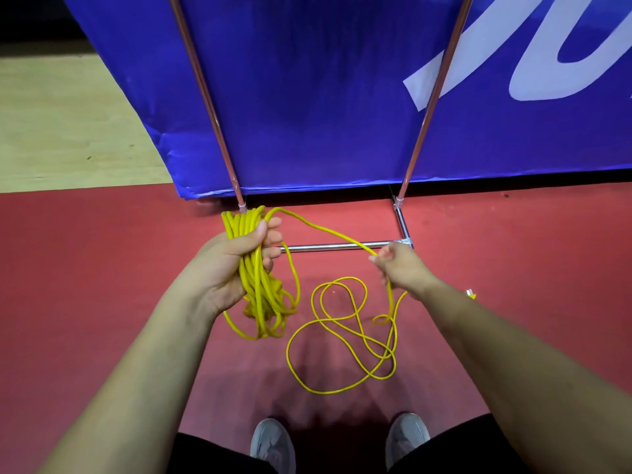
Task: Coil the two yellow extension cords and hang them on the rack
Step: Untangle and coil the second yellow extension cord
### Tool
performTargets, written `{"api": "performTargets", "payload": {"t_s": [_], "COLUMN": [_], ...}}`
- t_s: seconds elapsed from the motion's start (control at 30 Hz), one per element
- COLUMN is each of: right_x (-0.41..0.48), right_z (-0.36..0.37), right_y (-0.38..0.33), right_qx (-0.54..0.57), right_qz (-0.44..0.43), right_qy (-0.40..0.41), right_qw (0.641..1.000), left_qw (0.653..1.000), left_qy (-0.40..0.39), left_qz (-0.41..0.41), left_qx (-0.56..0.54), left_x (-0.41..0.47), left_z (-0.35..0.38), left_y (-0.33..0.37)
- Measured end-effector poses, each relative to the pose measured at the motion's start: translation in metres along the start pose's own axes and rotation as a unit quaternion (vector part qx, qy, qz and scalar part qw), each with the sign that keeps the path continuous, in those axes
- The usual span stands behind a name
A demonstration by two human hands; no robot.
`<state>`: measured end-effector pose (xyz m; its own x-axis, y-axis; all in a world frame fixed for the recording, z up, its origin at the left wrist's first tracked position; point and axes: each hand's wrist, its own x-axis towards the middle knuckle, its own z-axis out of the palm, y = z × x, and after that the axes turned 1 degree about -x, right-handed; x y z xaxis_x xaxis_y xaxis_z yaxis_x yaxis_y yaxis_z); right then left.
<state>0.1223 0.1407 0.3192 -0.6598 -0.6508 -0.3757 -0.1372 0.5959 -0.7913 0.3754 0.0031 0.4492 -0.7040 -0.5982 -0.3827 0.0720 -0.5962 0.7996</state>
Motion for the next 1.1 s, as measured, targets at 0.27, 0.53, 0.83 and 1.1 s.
{"api": "performTargets", "payload": {"t_s": [0.27, 0.53, 0.83, 1.1], "right_x": [-0.069, -0.061, -0.030, -0.073], "right_z": [-0.020, -0.026, -0.034, -0.021], "right_y": [-0.104, -0.098, -0.060, -0.116], "right_qx": [-0.198, 0.049, 0.162, 0.018], "right_qz": [-0.156, -0.179, -0.119, -0.272], "right_qy": [-0.337, -0.286, -0.100, -0.151], "right_qw": [0.907, 0.940, 0.974, 0.950], "left_qw": [0.998, 0.988, 0.985, 0.986], "left_qy": [-0.011, -0.102, -0.049, -0.041], "left_qz": [-0.019, -0.063, -0.121, -0.128], "left_qx": [0.066, 0.094, 0.115, 0.104], "left_x": [0.003, -0.005, -0.003, -0.006], "left_z": [0.005, 0.015, 0.013, 0.018], "left_y": [-0.014, -0.013, -0.012, -0.017]}}
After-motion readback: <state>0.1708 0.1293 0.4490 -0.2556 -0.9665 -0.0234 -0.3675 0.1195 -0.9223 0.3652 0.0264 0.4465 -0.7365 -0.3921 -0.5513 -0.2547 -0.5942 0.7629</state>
